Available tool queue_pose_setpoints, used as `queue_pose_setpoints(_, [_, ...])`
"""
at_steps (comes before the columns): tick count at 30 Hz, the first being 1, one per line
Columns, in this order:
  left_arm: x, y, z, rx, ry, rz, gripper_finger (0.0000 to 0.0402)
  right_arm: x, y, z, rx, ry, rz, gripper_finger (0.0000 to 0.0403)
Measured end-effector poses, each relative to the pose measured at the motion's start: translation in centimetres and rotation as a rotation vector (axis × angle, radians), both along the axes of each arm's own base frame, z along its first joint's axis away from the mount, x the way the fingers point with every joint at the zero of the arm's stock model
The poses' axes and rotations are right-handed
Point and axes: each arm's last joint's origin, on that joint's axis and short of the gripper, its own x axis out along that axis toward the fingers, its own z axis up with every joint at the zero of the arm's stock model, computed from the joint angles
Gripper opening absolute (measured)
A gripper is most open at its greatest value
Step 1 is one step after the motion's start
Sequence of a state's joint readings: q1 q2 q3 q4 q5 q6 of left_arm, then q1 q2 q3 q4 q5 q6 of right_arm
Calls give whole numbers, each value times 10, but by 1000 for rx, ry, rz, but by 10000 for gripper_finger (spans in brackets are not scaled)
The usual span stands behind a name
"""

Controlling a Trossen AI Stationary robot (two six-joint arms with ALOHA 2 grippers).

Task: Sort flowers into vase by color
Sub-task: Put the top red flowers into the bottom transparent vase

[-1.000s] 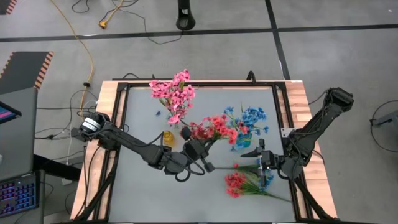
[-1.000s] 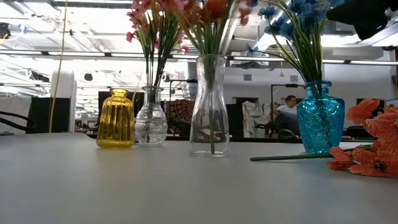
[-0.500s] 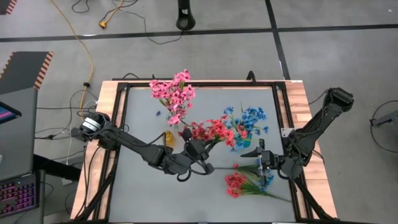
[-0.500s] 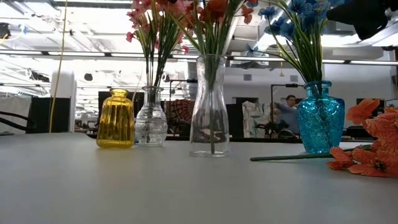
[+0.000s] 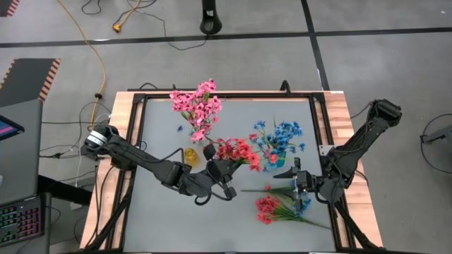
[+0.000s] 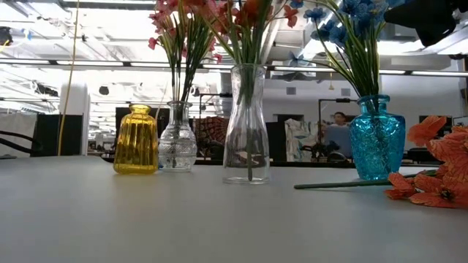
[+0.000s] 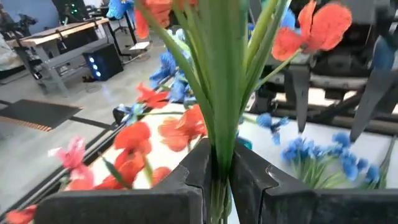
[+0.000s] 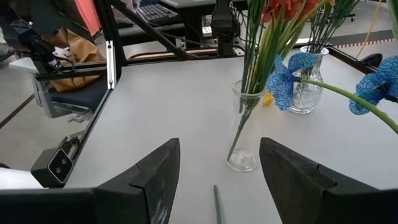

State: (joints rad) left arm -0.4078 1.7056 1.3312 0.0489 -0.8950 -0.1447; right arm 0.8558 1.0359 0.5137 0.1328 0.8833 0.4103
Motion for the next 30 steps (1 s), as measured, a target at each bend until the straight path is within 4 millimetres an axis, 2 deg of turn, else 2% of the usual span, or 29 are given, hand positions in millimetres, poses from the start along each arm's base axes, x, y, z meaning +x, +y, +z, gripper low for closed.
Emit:
queue_pose_setpoints(13, [-5,-1,-7,41,92,-11,41,0,0,0,3,-2,0,249])
queue_pose_setpoints(16, [-5,-1,-7,34,90,-7,62,0,0,1,6,-5,0,249])
queue_pose_setpoints(24, [-8,-3,-7,78,130,-23,151,0,1,1,16,-5,24,249])
queue_pose_setpoints(30, [-25,-4,9,64,130,-40,173,1,3,5,19,7,51,249])
